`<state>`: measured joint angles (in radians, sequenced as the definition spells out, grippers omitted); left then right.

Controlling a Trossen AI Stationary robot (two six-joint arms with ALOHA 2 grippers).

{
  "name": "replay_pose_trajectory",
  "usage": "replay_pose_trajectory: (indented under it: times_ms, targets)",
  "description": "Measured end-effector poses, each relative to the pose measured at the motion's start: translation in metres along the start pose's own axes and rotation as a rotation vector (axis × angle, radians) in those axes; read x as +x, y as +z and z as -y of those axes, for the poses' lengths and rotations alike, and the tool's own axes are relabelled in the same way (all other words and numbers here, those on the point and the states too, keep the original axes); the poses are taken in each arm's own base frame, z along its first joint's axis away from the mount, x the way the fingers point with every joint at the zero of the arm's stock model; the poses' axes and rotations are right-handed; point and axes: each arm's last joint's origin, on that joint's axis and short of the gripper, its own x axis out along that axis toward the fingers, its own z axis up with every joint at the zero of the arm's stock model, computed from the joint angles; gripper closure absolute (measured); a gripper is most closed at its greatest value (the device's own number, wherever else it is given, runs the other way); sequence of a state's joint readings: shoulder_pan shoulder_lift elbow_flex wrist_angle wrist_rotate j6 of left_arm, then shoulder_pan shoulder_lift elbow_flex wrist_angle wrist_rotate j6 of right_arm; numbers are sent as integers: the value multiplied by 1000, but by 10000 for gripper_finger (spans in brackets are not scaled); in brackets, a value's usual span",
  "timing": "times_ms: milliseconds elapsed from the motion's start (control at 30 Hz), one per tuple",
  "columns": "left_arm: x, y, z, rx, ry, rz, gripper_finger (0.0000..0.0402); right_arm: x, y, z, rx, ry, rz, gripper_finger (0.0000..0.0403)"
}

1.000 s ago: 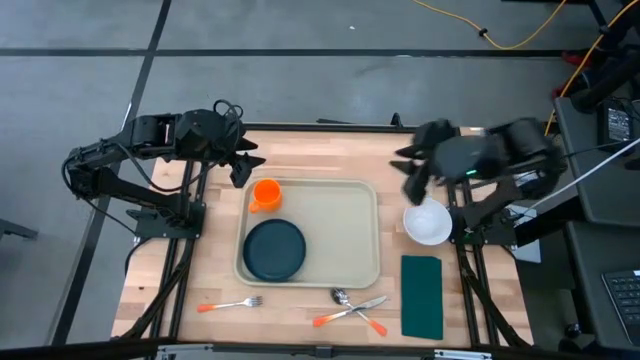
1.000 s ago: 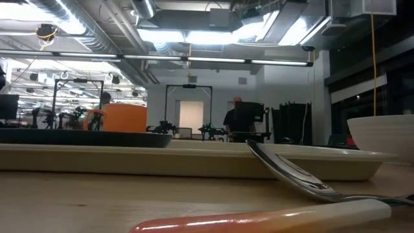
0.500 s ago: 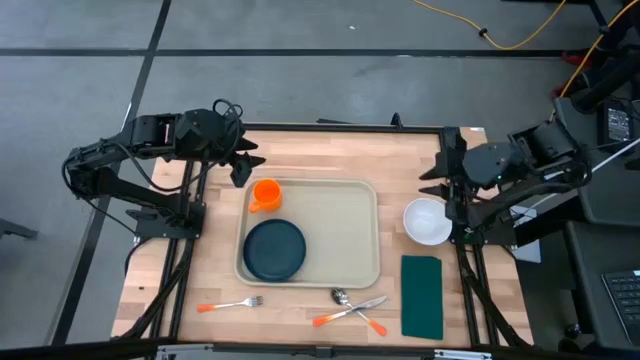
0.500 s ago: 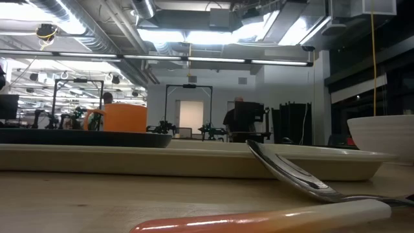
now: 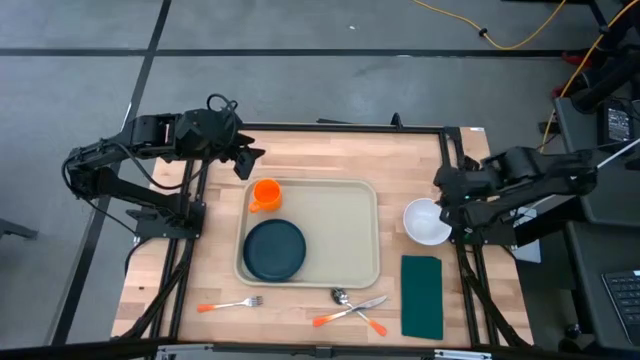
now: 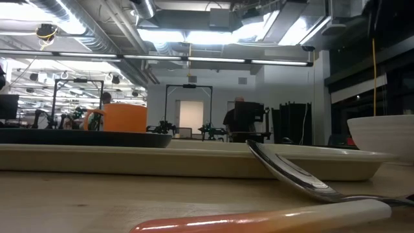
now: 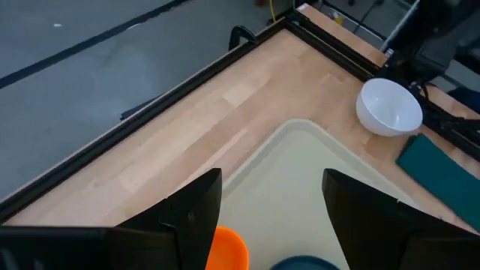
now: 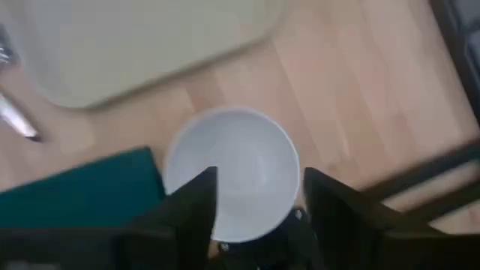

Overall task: Set up tray
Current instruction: Put the white bowl on the gray tray

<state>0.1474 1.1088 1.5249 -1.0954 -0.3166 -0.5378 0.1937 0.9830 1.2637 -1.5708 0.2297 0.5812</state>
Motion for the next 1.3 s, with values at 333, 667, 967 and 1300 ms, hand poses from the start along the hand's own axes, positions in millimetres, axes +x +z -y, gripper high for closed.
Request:
replay_pose_trajectory:
  times_ms: [333, 667, 967, 1300]
  targets:
    - [0, 0, 0, -53, 8, 5, 177, 47, -2, 6, 125, -83, -86, 76]
    - [8, 1, 3, -44, 40, -3, 177, 110, -7, 25, 114, -92, -166, 68]
    - [30, 0, 11, 9, 43, -73, 177, 130, -8, 49, 145, -68, -197, 68]
    - [45, -1, 17, 26, 62, -112, 177, 151, 1, 64, 163, 26, -337, 77]
